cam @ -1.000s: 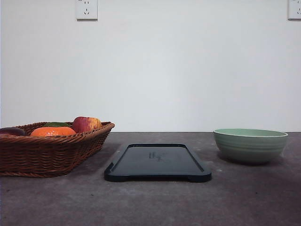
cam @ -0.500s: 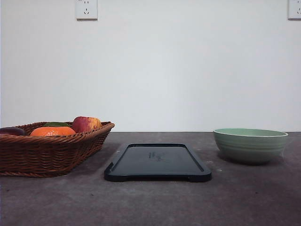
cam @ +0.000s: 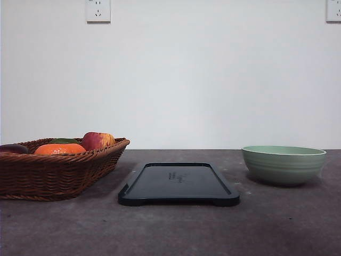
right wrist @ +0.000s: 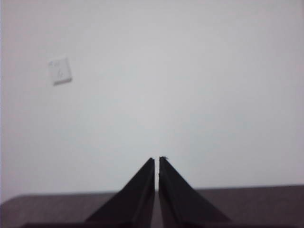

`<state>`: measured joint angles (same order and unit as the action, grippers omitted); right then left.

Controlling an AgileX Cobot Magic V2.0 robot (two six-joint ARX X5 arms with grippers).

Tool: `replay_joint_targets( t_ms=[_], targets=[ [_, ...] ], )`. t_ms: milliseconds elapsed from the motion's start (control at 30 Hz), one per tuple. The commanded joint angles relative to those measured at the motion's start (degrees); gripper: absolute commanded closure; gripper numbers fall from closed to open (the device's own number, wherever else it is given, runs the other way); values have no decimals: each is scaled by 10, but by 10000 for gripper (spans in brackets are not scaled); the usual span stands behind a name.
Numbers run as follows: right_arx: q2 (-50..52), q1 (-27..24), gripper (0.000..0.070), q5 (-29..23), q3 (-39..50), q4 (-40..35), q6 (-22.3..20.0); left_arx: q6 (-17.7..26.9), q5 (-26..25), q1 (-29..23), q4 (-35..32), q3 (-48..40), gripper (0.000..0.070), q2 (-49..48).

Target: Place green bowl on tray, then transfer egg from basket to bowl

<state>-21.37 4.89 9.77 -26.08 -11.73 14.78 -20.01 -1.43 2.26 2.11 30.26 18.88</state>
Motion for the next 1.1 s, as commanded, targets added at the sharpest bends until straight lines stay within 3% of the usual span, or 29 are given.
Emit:
replay_joint_targets(
  t_ms=[0, 133, 433, 700, 800, 933, 1067],
  targets=[
    [-36, 2, 694, 11, -31, 14, -9, 24, -2, 0, 15, 35, 699, 27],
    [-113, 2, 694, 37, -98, 68, -25, 51, -28, 0, 73, 96, 699, 90],
    [-248, 3, 694, 105, -220, 233, -123, 99, -150, 0, 215, 200, 699, 219],
    [-292, 4, 694, 132, -273, 369, -192, 212, -182, 1, 382, 282, 692, 309],
    [-292, 4, 654, 131, -273, 382, -211, 225, -182, 1, 395, 294, 585, 321],
    [-291, 4, 439, 126, -273, 383, -213, 224, -182, 1, 386, 294, 369, 321],
    [-291, 4, 427, 118, -273, 391, -198, 224, -182, 1, 386, 294, 342, 321]
  ],
)
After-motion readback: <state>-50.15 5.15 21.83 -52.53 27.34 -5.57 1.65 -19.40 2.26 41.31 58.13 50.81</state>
